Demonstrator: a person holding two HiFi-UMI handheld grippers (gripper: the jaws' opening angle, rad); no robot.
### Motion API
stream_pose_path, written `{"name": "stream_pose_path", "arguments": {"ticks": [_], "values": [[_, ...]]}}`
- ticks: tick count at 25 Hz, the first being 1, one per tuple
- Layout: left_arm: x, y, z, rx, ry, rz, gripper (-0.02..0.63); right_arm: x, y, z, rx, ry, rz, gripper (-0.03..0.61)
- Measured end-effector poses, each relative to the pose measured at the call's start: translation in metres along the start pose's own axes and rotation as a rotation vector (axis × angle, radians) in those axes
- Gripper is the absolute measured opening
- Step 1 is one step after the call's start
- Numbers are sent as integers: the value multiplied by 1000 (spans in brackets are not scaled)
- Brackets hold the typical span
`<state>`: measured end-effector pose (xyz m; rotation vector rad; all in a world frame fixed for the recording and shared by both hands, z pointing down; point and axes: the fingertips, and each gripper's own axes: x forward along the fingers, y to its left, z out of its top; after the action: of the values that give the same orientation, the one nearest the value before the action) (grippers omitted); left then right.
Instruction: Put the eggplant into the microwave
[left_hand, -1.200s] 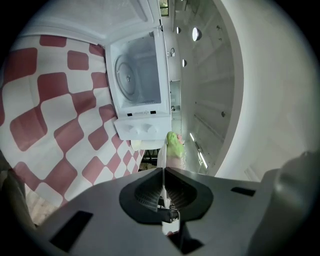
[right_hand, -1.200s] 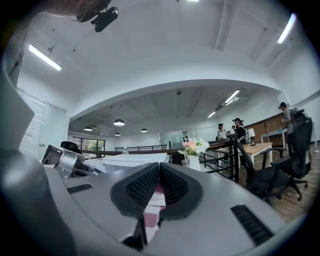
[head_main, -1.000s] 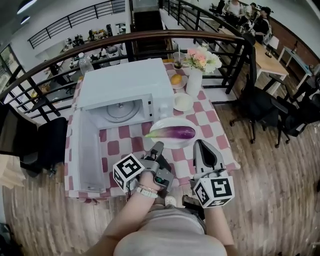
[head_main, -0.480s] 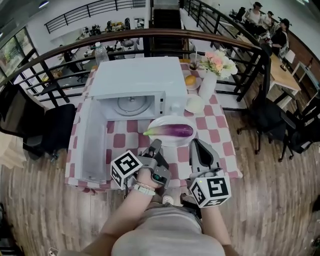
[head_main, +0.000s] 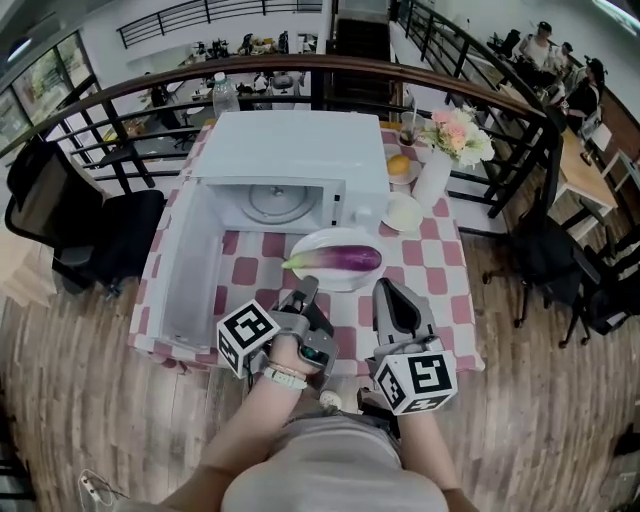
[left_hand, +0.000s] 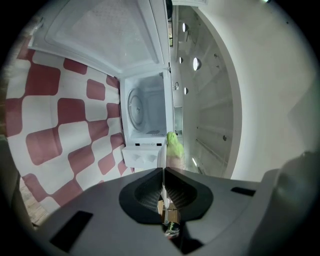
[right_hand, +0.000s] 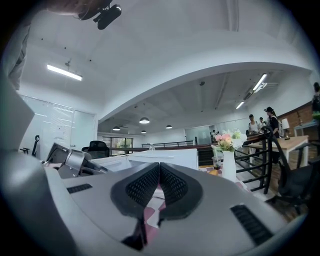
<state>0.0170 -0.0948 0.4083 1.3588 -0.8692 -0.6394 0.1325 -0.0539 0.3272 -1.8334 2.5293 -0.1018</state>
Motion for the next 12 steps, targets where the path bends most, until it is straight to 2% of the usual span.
{"name": "stream_pose_path", "arguments": {"ticks": [5,12], "values": [[-7,6,13,-12,-56,-3,15,4,11,-8,-15,11,56,26],[-10,7,39,-36,-111,1,15,20,19,-5,-23,15,87,26]]}}
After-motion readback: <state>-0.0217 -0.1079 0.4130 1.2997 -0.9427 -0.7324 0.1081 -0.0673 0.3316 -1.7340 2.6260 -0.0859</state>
